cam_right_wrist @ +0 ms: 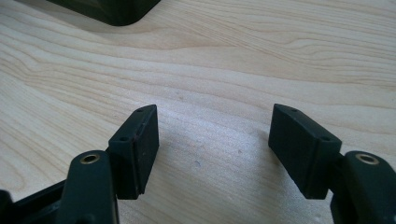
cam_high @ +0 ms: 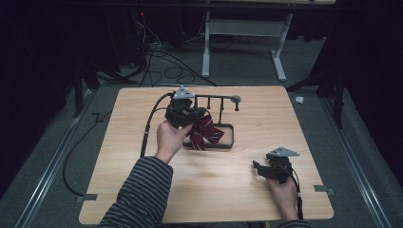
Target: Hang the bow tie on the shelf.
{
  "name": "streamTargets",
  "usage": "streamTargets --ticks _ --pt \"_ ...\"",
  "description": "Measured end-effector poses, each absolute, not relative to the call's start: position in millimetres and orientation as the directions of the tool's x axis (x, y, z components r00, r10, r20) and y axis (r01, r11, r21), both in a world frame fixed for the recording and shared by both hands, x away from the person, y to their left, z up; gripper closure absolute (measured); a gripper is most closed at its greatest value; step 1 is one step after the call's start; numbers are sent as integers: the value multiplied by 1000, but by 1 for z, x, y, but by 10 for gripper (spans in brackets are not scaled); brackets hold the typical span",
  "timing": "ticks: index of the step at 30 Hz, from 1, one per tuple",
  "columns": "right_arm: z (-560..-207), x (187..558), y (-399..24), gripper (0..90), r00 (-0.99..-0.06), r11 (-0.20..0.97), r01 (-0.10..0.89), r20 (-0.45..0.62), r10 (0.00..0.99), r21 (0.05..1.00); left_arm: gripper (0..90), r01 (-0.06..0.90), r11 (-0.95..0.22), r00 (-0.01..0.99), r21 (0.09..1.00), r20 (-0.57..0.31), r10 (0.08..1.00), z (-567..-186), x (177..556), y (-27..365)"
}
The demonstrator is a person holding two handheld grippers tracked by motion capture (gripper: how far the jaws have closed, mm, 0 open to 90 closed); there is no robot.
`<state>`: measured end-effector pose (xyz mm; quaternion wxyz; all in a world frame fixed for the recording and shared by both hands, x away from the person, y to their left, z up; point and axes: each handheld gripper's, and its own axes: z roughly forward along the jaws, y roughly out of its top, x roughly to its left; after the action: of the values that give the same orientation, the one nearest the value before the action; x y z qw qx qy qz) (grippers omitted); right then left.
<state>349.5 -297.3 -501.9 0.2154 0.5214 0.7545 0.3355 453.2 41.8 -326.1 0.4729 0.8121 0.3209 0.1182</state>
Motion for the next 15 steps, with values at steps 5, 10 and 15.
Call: streamTargets --ticks 5,10,15 --pt "-502 350 -297 346 -364 232 643 25 931 730 893 407 -341 764 848 -111 636 -325 457 38" --pt "-502 349 -297 346 -363 230 644 27 932 730 892 410 -334 760 849 -115 640 -324 463 33" --pt "-502 349 -297 346 -363 231 644 25 931 730 892 410 -342 759 846 -108 642 -323 468 28"
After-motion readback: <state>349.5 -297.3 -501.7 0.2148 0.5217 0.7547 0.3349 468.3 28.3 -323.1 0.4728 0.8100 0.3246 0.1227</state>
